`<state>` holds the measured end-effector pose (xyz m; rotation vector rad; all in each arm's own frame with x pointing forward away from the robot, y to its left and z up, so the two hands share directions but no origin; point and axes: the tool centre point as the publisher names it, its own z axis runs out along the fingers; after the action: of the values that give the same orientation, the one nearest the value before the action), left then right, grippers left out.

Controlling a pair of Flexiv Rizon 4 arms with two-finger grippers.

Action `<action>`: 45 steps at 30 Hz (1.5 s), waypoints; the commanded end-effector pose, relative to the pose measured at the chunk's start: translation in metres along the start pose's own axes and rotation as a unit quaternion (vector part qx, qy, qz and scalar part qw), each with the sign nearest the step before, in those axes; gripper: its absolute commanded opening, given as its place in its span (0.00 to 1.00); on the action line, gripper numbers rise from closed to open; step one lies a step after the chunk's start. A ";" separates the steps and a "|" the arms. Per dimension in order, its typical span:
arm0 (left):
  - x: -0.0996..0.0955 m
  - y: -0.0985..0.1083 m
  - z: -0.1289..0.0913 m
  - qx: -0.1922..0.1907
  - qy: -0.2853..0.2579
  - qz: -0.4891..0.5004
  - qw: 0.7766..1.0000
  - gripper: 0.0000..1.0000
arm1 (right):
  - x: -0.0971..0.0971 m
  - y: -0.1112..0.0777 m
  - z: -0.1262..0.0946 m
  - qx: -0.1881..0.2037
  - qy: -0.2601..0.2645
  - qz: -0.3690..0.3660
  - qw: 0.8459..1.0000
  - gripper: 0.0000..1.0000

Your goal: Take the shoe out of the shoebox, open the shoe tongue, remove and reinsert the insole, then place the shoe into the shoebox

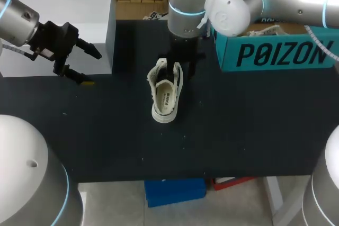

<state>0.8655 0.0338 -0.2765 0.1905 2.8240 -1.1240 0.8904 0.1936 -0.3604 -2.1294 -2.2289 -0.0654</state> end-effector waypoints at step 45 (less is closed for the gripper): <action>0.001 0.000 0.000 -0.002 -0.001 0.000 1.000 1.00 | -0.003 0.004 0.064 0.007 -0.019 -0.023 1.000 0.00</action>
<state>0.8655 0.0338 -0.2765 0.1904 2.8239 -1.1240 0.8929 0.1934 -0.4224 -2.0921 -2.2925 -0.0121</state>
